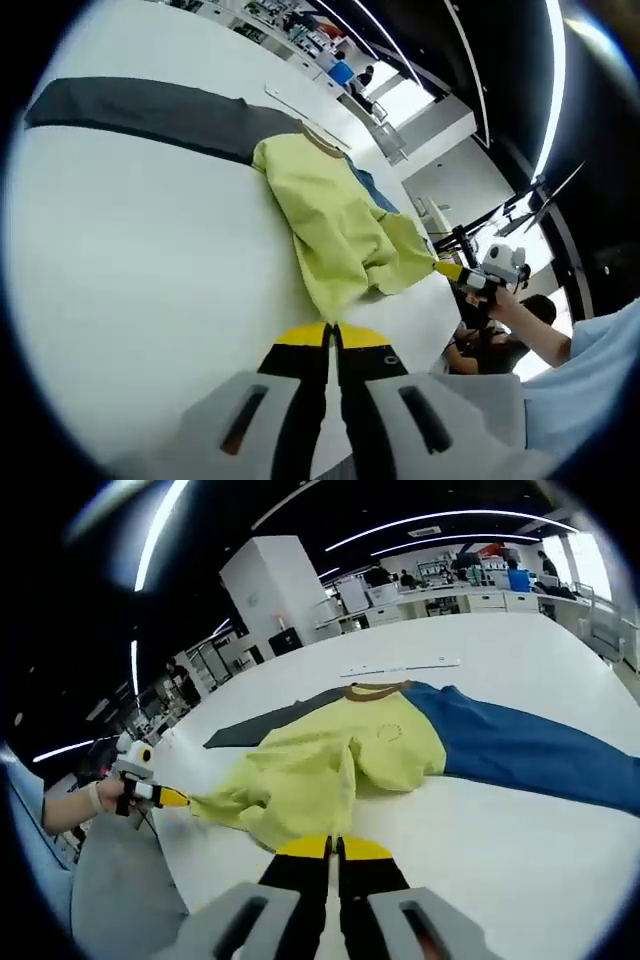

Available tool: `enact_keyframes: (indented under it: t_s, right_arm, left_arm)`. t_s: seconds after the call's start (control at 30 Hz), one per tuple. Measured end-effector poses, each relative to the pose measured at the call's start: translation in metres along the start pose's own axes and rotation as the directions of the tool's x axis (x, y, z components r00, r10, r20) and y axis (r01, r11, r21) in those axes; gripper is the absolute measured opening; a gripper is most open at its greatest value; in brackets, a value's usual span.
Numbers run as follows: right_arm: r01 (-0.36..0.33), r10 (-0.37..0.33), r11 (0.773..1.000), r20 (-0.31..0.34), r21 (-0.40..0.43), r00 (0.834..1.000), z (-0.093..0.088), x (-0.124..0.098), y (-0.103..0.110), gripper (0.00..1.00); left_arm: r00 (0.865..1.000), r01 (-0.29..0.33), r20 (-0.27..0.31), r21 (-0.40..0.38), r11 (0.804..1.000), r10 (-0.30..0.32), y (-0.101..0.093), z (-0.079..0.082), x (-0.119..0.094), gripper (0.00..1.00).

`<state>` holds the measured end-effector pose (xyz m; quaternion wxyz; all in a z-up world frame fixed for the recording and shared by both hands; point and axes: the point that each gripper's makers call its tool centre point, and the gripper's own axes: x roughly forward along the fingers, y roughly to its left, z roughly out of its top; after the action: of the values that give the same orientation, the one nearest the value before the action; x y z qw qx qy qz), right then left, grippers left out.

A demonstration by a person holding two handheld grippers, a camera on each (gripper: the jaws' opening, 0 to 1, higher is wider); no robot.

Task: Fold the garment on the visible template until the final outline fits inside the template.

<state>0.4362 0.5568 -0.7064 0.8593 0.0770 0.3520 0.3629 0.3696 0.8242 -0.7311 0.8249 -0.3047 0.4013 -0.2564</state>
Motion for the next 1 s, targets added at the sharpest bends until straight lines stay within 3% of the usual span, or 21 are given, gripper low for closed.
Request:
enact_keyframes:
  t_s: [0.23,0.37,0.57,0.77,1.0]
  right_arm:
    - [0.018,-0.018,0.999,0.005,0.039,1.0,-0.017,-0.018,0.003,0.0]
    - [0.029,-0.029,0.998,-0.004,0.061,1.0,-0.035,-0.028,0.006,0.0]
    - [0.054,-0.052,0.992,-0.023,0.118,0.998,-0.062,-0.042,0.003,0.0]
    - [0.085,-0.08,0.984,-0.034,0.156,0.996,-0.078,-0.053,-0.001,0.0]
    - [0.118,-0.113,0.976,-0.041,0.182,0.993,-0.085,-0.063,-0.011,0.0]
  left_arm:
    - [1.0,-0.024,-0.018,0.007,1.0,0.024,0.002,-0.006,-0.016,0.0]
    - [0.997,-0.048,-0.061,0.052,0.997,0.051,0.008,-0.012,-0.024,0.0]
    - [0.996,-0.057,-0.063,0.044,0.997,0.059,0.01,-0.016,-0.034,0.0]
    - [0.996,-0.057,-0.073,0.02,0.998,0.059,0.011,-0.025,-0.031,0.0]
    - [0.988,-0.084,-0.133,-0.008,0.996,0.083,0.018,-0.04,-0.027,0.0]
